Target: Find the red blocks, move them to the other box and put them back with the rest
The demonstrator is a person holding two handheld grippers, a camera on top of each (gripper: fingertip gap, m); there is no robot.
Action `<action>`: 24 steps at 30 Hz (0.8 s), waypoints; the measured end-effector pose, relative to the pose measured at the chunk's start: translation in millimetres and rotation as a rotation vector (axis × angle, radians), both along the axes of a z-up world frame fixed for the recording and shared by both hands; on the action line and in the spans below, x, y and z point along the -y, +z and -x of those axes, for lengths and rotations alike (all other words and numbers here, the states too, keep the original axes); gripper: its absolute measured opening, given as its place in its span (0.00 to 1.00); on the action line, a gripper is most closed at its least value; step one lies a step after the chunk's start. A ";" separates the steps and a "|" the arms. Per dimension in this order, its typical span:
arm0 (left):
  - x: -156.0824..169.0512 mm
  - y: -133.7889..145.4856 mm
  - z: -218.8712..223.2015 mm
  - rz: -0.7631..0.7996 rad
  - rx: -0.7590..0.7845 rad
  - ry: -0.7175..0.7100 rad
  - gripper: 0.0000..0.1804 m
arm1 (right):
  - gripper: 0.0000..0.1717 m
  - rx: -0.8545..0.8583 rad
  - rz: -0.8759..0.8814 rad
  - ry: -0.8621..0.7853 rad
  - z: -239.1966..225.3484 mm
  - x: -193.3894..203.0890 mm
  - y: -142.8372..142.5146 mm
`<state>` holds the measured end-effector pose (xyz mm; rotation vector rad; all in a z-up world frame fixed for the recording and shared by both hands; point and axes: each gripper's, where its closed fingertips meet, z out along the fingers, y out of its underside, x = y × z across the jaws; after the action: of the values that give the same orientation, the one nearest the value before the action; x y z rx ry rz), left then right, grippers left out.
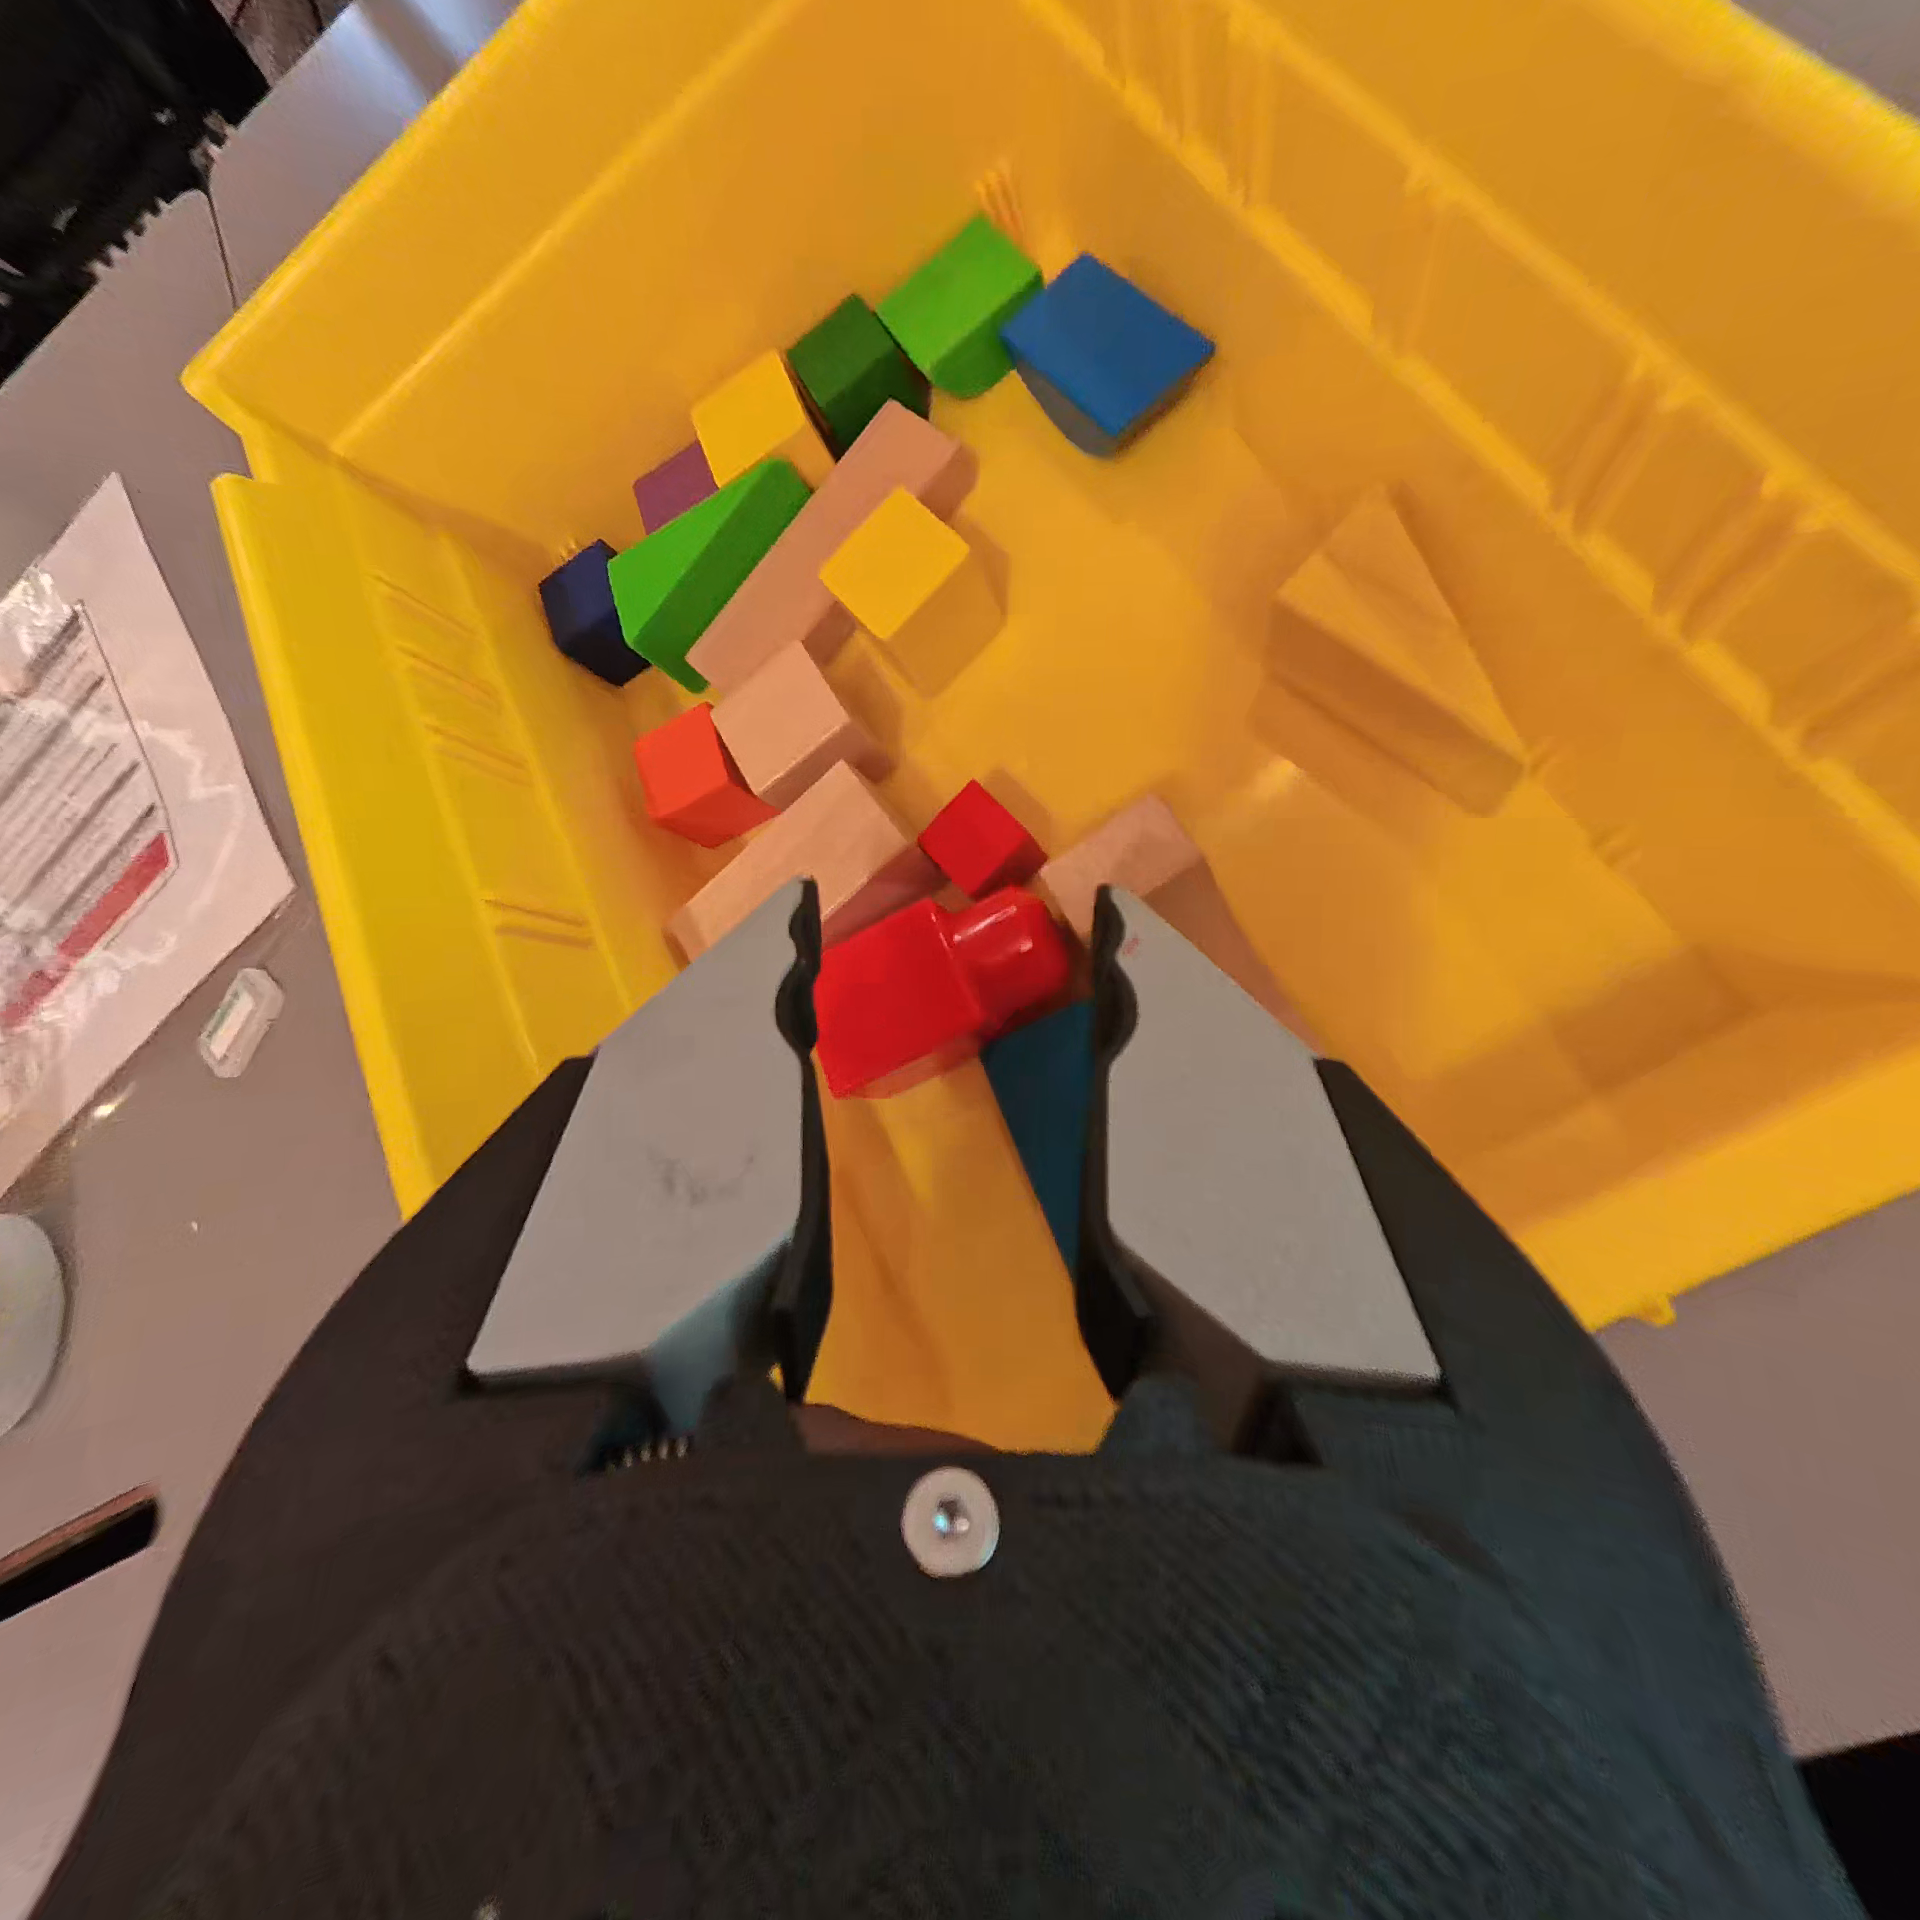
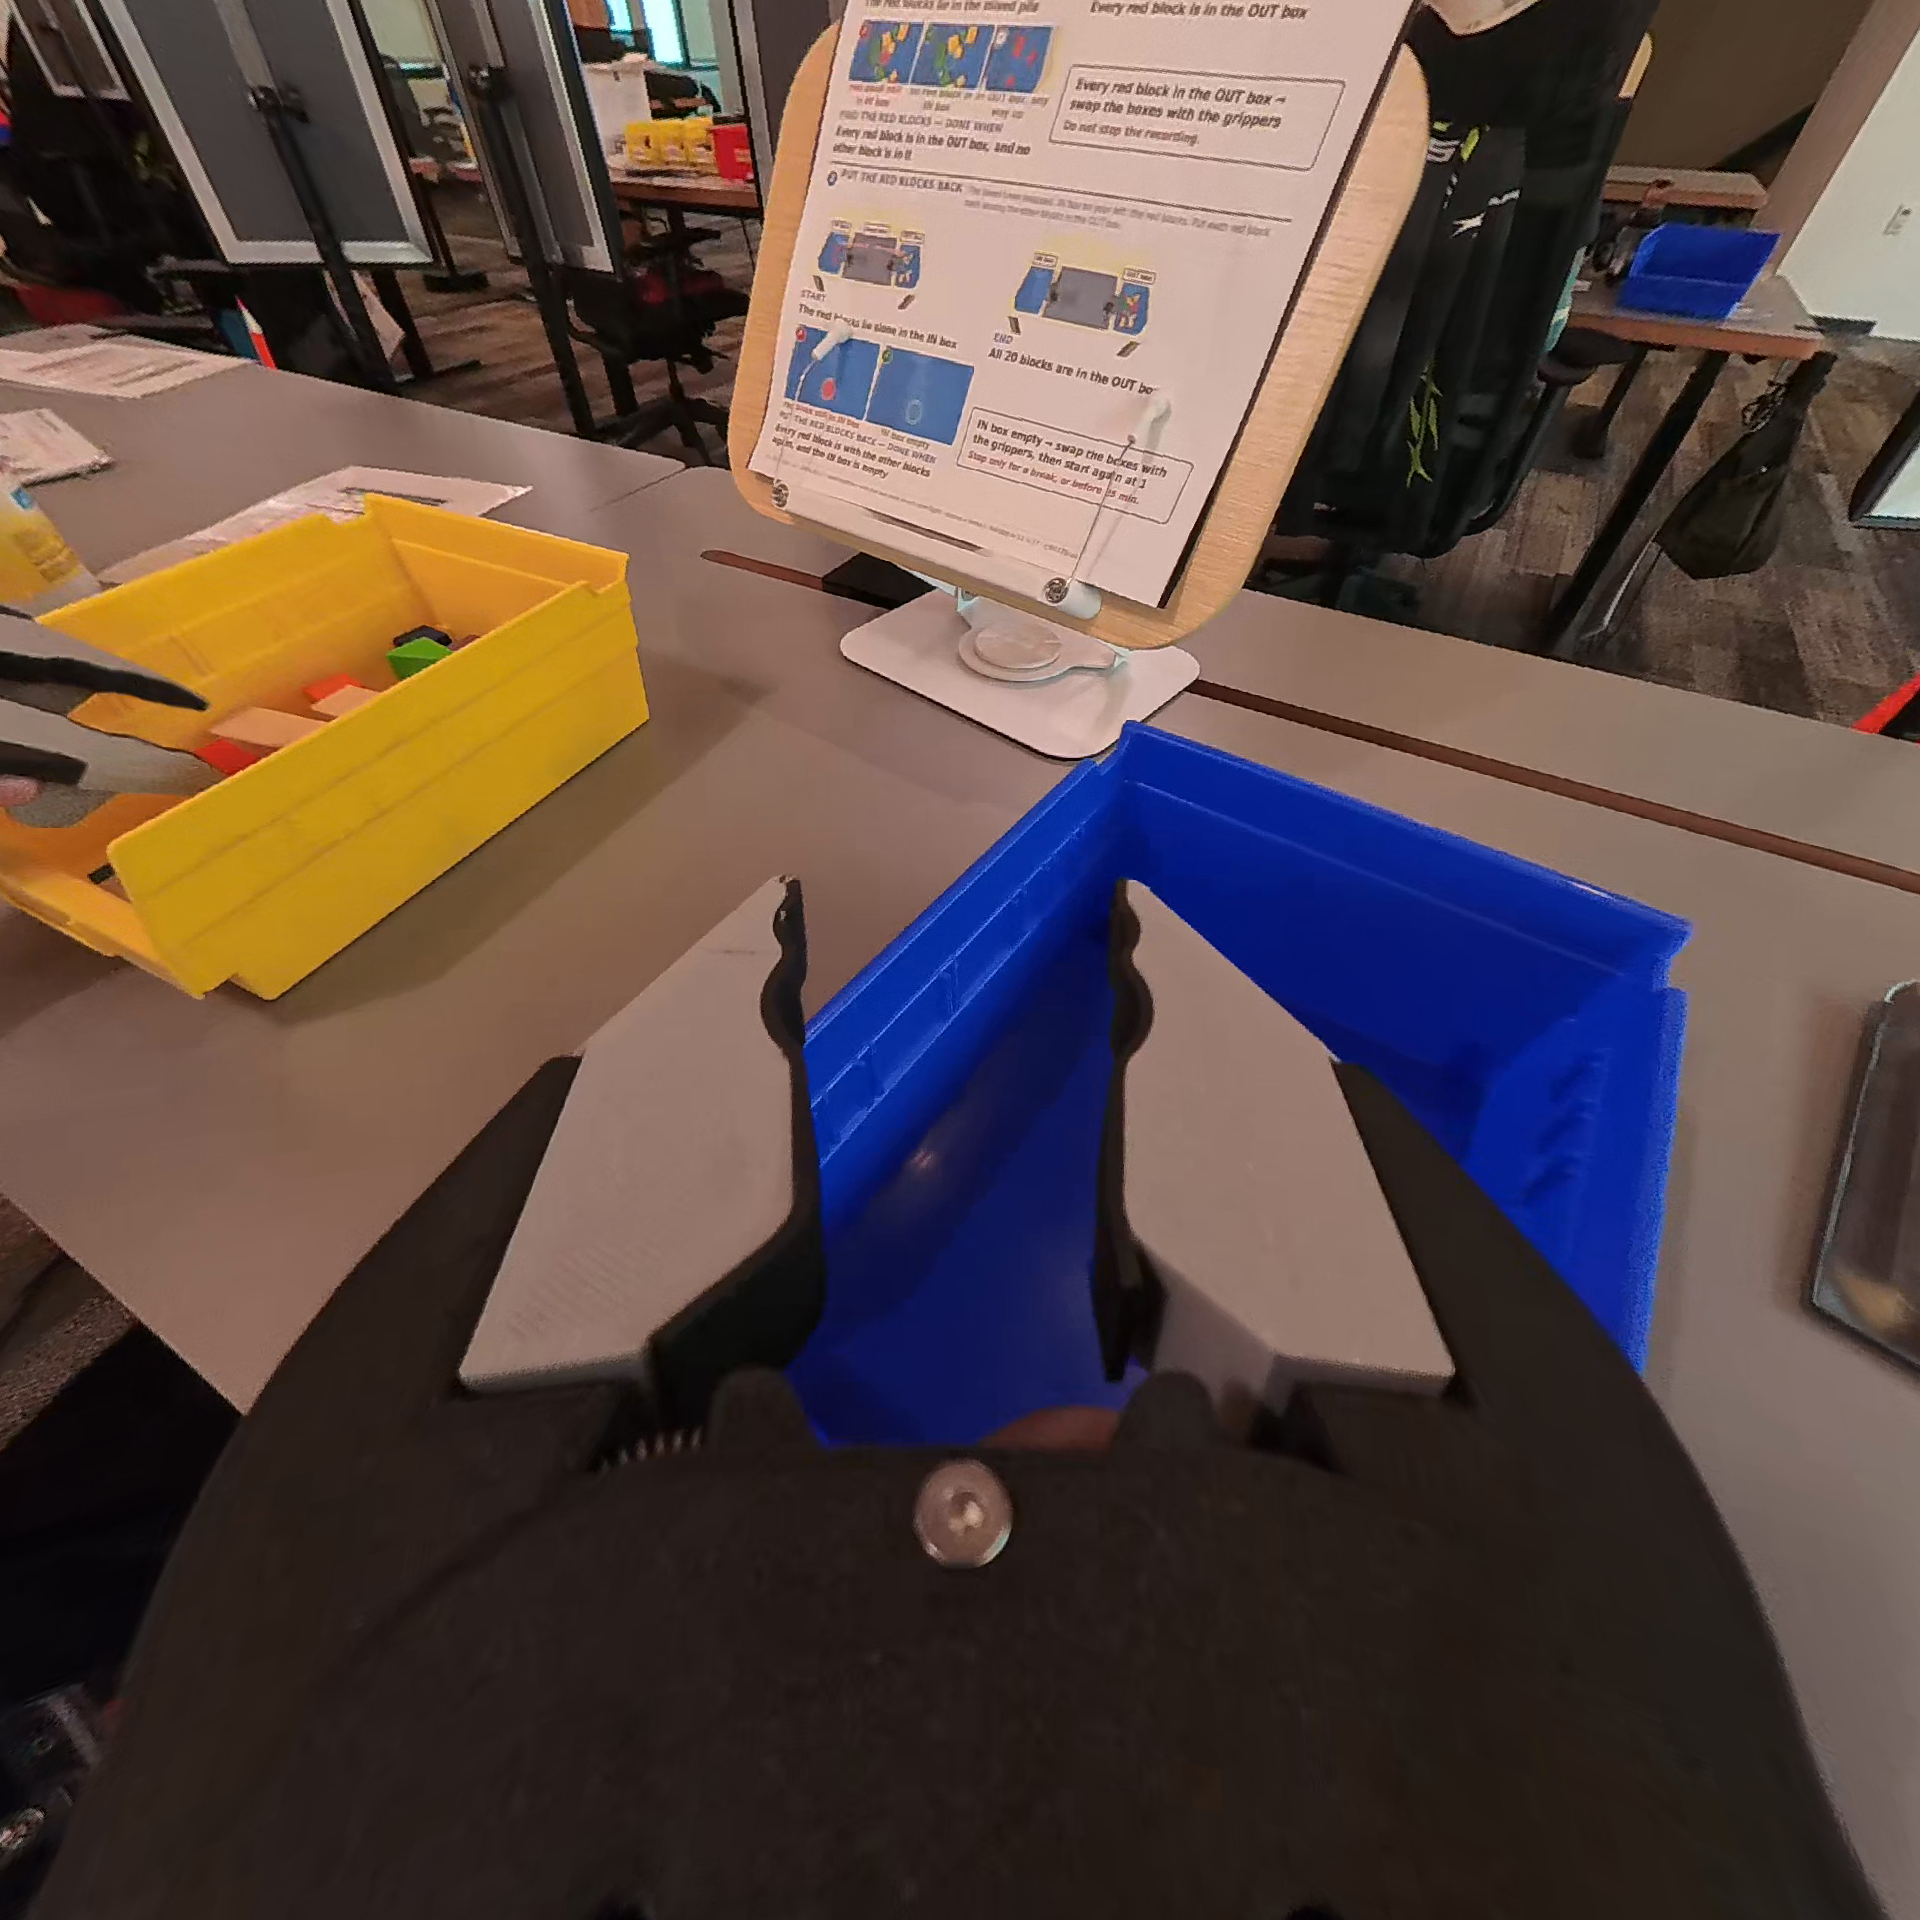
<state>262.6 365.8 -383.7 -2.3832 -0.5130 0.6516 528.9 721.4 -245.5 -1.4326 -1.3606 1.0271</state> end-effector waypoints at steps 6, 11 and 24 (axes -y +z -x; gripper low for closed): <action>23.4 -11.2 25.6 0.026 0.026 0.183 0.19 | 0.32 0.002 -0.005 0.021 0.4 7.2 0.6; 23.7 -15.9 20.9 0.000 0.081 0.178 0.31 | 0.32 -0.011 -0.009 0.035 -1.6 11.5 6.0; 22.2 -28.5 11.6 0.048 0.154 0.142 0.42 | 0.32 -0.063 -0.026 0.054 -13.8 16.5 23.0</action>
<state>250.9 343.5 -412.3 -2.4715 -0.7465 0.5497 542.8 704.9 -222.5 -1.3403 -1.3684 1.0769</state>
